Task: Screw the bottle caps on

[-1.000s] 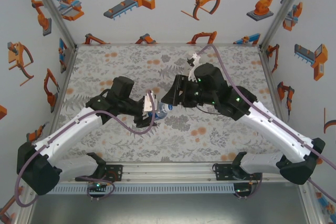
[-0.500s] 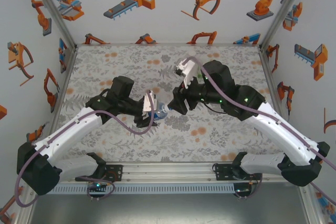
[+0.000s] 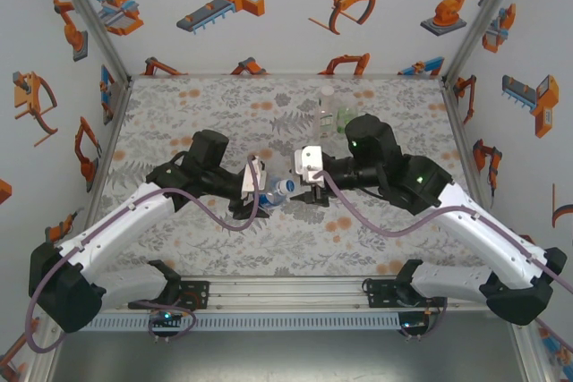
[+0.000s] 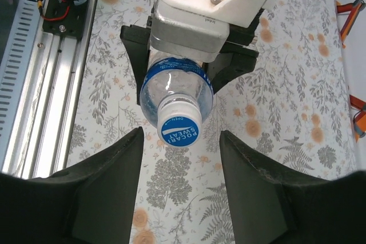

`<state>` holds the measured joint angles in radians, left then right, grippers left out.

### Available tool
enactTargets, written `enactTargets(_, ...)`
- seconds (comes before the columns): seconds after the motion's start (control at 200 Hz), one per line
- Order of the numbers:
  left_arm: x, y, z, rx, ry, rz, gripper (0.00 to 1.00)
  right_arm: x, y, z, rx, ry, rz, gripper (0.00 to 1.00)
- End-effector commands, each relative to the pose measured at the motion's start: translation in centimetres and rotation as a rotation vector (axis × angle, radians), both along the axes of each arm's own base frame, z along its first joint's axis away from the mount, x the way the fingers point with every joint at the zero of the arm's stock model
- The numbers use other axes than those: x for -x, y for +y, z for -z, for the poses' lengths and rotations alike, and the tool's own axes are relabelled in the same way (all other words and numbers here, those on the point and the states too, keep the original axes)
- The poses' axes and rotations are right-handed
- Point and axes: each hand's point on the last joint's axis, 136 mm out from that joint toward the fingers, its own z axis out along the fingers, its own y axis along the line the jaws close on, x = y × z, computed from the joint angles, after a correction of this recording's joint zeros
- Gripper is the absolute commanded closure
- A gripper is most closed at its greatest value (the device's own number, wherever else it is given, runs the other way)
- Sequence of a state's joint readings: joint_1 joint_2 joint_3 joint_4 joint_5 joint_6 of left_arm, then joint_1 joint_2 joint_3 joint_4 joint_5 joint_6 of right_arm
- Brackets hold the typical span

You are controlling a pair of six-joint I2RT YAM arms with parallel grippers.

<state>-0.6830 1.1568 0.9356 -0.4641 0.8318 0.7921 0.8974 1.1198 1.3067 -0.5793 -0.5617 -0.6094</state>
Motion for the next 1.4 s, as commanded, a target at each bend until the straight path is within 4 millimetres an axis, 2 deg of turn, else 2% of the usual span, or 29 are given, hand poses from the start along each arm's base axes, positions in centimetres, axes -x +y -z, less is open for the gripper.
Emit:
enactTargets(0.0,0.5,-0.4,-1.6,0.039,-0.014,0.049,1.0,0.6,0.4,-1.0,-0.053,-0.072,-0.058,0.49)
enactTargets(0.371,0.6,-0.5,-1.6,0.041,-0.003,0.058,1.0,0.7,0.9,-0.4,-0.052,-0.065,-0.075,0.6)
enactTargets(0.511,0.6,-0.6,-1.5,0.039,0.003,0.061,1.0,0.9,1.0,-0.3,-0.05,-0.053,-0.09,0.68)
enactTargets(1.051,1.2,-0.6,-1.7,0.049,0.024,0.099,1.0,1.4,1.4,2.7,0.081,0.09,-0.127,0.94)
enactTargets(1.157,1.4,-0.5,-1.8,0.051,0.016,0.103,1.0,0.0,1.6,2.8,0.048,0.137,-0.015,1.0)
enactTargets(1.267,1.5,-0.4,-1.9,0.056,0.004,0.106,1.0,-1.5,1.5,2.3,-0.034,0.192,0.125,1.0)
enactTargets(1.397,1.5,-0.4,-2.1,0.064,-0.004,0.106,1.0,-3.1,1.2,1.8,-0.157,0.335,0.286,1.0)
